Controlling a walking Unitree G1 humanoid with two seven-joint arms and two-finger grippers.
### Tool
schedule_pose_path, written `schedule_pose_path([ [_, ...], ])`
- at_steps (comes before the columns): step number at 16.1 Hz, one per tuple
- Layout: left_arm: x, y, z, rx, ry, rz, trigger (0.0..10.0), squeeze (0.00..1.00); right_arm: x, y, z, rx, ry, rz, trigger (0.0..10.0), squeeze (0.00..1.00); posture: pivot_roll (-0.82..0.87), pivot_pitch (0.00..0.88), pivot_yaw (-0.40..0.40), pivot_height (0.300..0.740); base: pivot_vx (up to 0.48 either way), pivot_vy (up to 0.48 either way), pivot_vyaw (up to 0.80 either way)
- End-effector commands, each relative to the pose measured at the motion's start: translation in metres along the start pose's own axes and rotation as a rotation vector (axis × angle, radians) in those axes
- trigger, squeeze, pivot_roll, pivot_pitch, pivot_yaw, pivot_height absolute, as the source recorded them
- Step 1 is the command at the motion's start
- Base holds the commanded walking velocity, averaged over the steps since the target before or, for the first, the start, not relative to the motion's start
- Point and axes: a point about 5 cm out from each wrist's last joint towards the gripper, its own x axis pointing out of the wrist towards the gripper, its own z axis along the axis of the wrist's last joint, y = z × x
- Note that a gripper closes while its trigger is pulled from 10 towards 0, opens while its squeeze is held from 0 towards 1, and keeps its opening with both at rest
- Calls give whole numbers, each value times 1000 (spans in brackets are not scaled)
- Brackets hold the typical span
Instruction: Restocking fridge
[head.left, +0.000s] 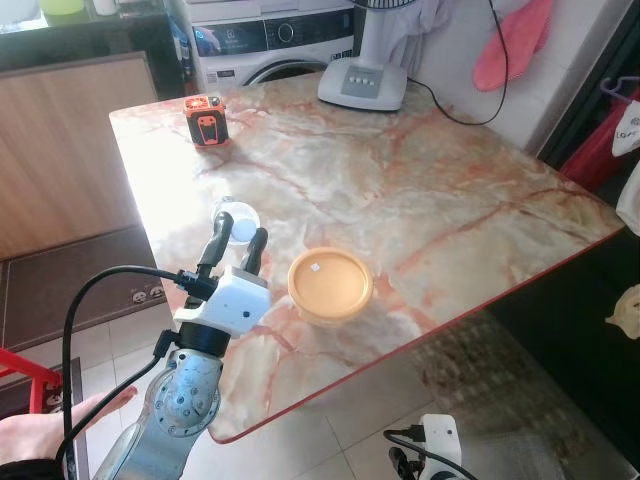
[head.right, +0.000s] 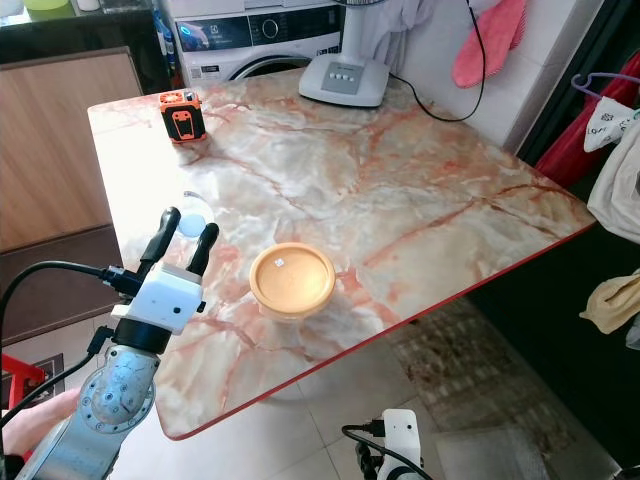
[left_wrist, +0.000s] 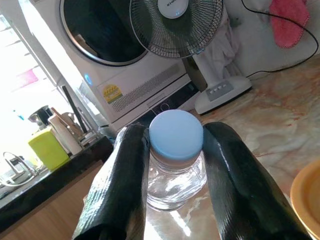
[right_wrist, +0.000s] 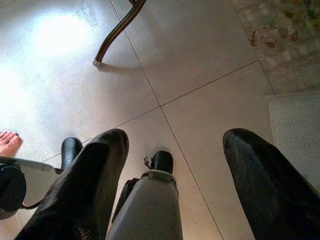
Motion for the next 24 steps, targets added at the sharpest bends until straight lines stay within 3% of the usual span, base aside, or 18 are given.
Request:
schedule_pose_path([
  [1,2,3,5,11,-39,3,10000,0,-1,-2,-2,5,1,-7,10000,0,67,90,-82,740,-262,0,0],
  [24,3,1,7,13,-51,-20,10000,0,-1,-1,-2,10,-1,-4,10000,0,68,82,-77,740,-270,0,0],
])
